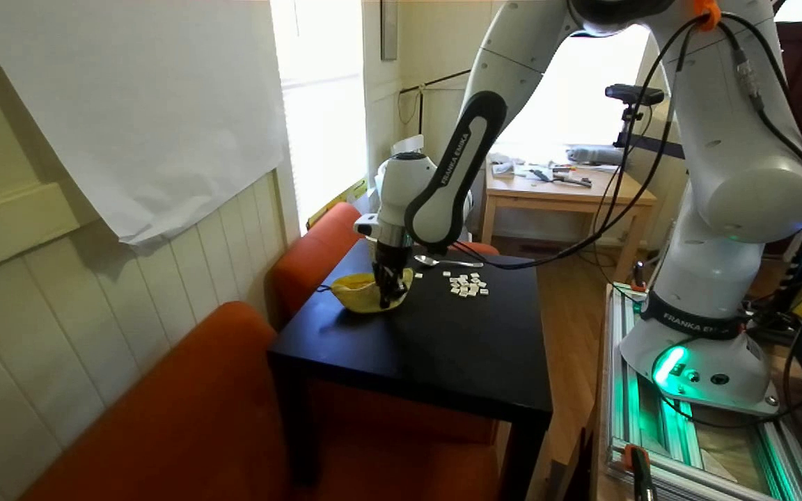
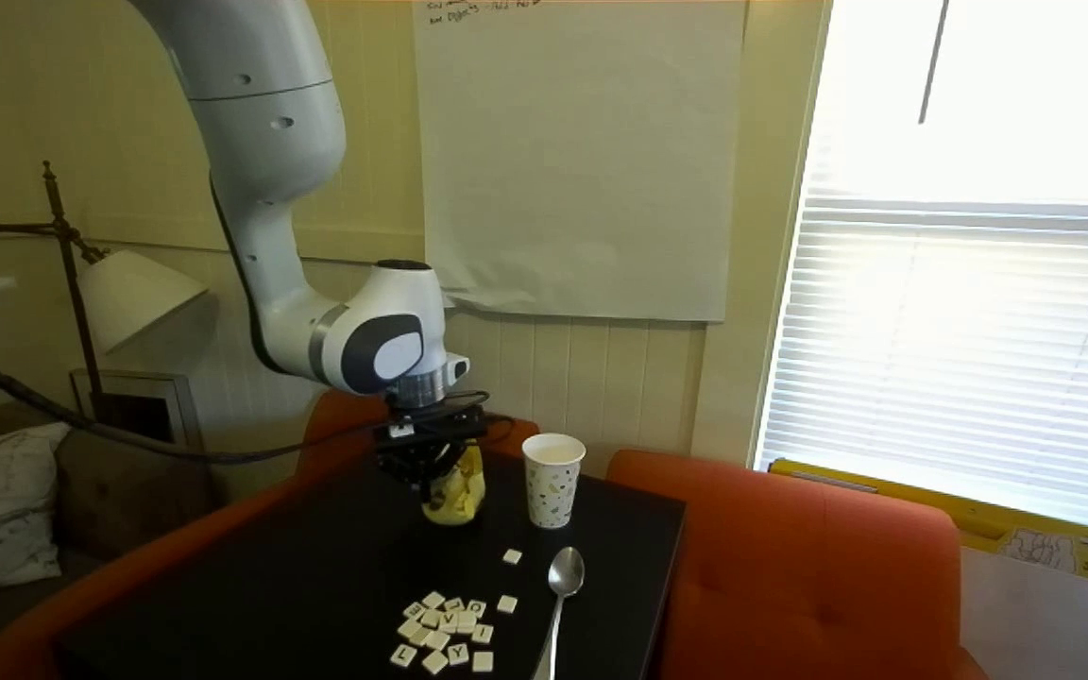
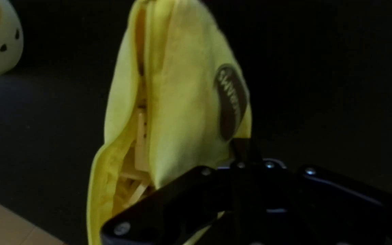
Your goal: Push the yellow bag slightly to the left
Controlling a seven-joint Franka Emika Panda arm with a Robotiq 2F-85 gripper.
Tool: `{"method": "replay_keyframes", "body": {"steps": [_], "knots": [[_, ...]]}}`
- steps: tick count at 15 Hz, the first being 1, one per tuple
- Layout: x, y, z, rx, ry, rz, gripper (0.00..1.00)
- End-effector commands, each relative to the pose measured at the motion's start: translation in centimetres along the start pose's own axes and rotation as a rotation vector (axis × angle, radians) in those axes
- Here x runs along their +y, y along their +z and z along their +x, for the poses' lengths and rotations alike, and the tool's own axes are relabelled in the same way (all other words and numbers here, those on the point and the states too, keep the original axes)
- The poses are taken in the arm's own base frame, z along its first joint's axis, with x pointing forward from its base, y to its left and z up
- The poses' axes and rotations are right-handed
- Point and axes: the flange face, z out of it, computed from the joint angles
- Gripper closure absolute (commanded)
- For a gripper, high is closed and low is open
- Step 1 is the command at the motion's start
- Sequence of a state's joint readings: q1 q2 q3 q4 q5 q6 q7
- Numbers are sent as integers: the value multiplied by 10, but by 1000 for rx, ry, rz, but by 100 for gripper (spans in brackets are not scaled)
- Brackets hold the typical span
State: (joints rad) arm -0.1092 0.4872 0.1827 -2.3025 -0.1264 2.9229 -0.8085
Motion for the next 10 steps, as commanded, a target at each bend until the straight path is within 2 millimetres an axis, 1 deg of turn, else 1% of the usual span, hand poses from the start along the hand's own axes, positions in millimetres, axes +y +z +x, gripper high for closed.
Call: {"method": "replay_keyframes", "body": {"steps": [1,3,5,10], "knots": [[-12,-24,-23,-127,3,78,100],[-6,-30,-35,-153,29,79,100],[-1,-32,-43,-160,46,84,100],[3,-25,-54,-185,74,77,100]]}}
